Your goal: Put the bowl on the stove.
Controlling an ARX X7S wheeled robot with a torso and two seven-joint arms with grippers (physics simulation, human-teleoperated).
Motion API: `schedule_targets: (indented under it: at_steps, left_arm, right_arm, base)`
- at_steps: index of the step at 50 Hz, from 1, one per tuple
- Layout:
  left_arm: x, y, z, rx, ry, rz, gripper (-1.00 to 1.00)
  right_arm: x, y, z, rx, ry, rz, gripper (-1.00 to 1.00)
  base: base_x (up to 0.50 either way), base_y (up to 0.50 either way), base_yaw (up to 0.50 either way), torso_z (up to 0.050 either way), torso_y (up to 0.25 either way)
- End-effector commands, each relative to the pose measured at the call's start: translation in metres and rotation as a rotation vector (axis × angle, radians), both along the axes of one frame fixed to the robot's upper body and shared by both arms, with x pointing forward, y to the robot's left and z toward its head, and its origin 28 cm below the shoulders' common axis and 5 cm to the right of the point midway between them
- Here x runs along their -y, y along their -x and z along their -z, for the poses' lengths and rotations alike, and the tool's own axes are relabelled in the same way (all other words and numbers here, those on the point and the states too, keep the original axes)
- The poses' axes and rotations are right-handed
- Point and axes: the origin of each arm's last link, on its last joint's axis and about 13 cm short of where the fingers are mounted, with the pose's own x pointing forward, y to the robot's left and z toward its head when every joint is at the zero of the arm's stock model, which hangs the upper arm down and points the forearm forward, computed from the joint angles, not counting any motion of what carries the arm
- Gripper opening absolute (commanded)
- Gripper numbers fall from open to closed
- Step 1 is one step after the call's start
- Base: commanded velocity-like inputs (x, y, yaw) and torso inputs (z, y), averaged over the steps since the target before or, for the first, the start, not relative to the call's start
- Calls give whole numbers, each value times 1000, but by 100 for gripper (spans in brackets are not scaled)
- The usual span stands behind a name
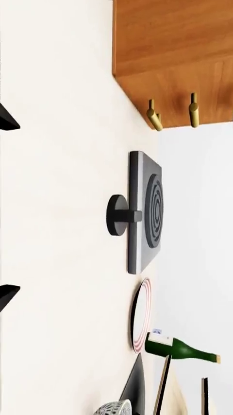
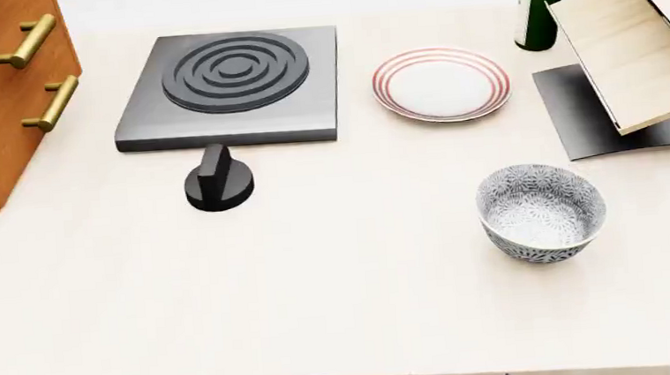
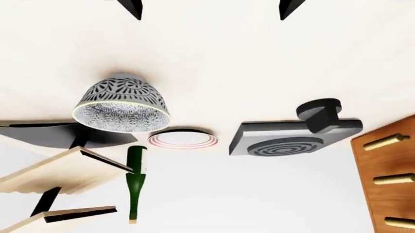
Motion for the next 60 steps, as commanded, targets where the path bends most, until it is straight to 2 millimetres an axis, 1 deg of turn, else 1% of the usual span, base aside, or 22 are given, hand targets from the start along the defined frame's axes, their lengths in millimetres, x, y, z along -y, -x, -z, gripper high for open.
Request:
schedule_targets:
  at_steps: [1,3,4,6,7,8,9,10,11,13,14,17,18,20,21,23,25,26,30,37,43,60]
  left_arm:
    - [-8,-1,-17,3,82,-65,100]
    - [-12,-5,-31,44,94,-73,100]
    - [-16,-9,-41,61,105,-95,100]
    - [-22,-14,-63,121,102,-92,100]
    - [-26,-17,-75,150,97,-94,100]
    - [-29,-18,-85,179,103,-94,100]
    - [-34,-18,-102,213,111,-78,100]
    - [-36,-17,-113,241,113,-42,100]
    - [-44,-12,-141,361,93,-1,100]
    - [-51,-7,-164,428,141,6,100]
    - [-59,0,-186,513,159,21,100]
    - [-71,16,-215,654,93,29,100]
    - [-78,25,-231,714,126,6,100]
    - [-83,35,-246,773,134,-1,100]
    - [-88,44,-260,834,126,-9,100]
    - [-92,54,-271,882,93,-20,100]
    - [-95,61,-279,915,89,-41,100]
    - [-98,70,-288,954,75,-41,100]
    - [-97,81,-297,995,71,-7,100]
    - [-97,86,-302,1025,135,18,100]
    - [-96,83,-299,1019,142,20,100]
    - [-96,81,-298,1017,145,20,100]
  right_arm:
    - [3,0,-14,-12,-59,-6,100]
    - [8,-5,-24,3,-34,-12,100]
    - [14,-9,-34,8,-54,2,100]
    - [25,-14,-58,31,-103,12,100]
    - [32,-16,-75,36,-145,0,100]
    - [37,-17,-87,36,-142,3,100]
    - [47,-15,-109,74,-179,-35,100]
    - [54,-13,-121,66,-191,-37,100]
    - [73,-7,-147,82,-193,-35,100]
    - [91,2,-166,106,-194,-13,100]
    - [108,10,-182,131,-137,34,100]
    - [132,26,-199,142,-109,90,100]
    - [145,36,-208,157,-104,104,100]
    - [156,44,-215,135,-76,119,100]
    - [166,53,-220,116,-57,124,100]
    - [175,62,-223,98,2,134,100]
    - [182,68,-226,98,-29,146,100]
    - [191,77,-229,88,-18,165,100]
    - [201,92,-232,85,-23,203,100]
    - [210,104,-231,71,-19,241,100]
    - [211,106,-228,57,-8,245,100]
    - [205,104,-212,27,6,212,100]
  base:
    - [0,0,0,0,0]
    - [0,0,0,0,0]
    - [0,0,0,0,0]
    - [0,0,0,0,0]
    - [0,0,0,0,0]
    - [0,0,0,0,0]
    - [0,0,0,0,0]
    - [0,0,0,0,0]
    - [0,0,0,0,0]
    - [0,0,0,0,0]
    - [0,0,0,0,0]
    - [0,0,0,0,0]
    - [0,0,0,0,0]
    - [0,0,0,0,0]
    - [0,0,0,0,0]
    - [0,0,0,0,0]
    - [0,0,0,0,0]
    - [0,0,0,0,0]
    - [0,0,0,0,0]
    - [0,0,0,0,0]
    - [0,27,0,0,0]
    - [0,497,0,0,0]
